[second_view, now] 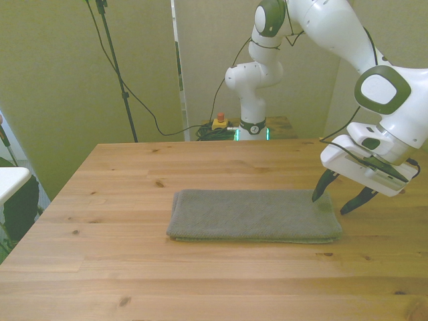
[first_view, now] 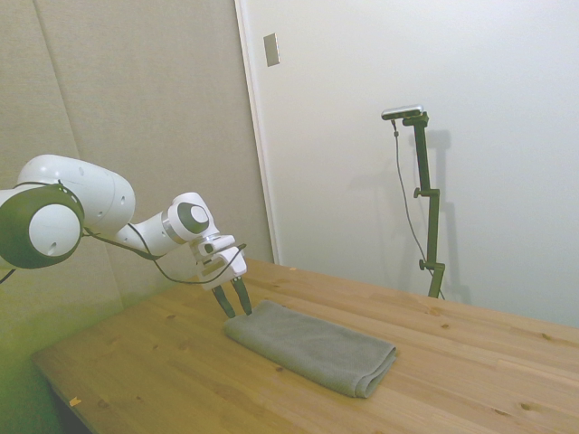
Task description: Fold the towel
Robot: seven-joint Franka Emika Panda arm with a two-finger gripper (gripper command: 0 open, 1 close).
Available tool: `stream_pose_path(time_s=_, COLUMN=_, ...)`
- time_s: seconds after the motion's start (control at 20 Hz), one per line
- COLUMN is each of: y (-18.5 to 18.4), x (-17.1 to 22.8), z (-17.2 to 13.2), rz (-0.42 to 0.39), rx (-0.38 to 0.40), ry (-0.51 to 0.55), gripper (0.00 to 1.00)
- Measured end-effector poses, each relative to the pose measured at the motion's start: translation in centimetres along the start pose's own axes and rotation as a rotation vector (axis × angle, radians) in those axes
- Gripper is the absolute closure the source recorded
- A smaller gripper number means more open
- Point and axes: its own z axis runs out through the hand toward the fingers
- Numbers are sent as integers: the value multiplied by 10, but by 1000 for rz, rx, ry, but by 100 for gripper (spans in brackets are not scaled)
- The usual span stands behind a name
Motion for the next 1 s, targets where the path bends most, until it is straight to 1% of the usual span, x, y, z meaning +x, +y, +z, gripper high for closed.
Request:
stream_pose_path(time_s=0.25, y=-1, x=4, z=7, rz=11, rx=-5, ry=60, gripper=0)
stream_pose_path(time_s=0.55, y=2, x=10, z=13, rz=35, rx=-21, ry=92, gripper=0)
stream_pose_path(time_s=0.6, y=3, x=13, z=15, rz=42, rx=-24, ry=91, gripper=100)
stream_pose_path(time_s=0.8, y=7, x=23, z=21, rz=58, rx=-26, ry=87, gripper=100)
stream_pose_path(time_s=1.0, y=9, x=25, z=22, rz=61, rx=-19, ry=86, gripper=100)
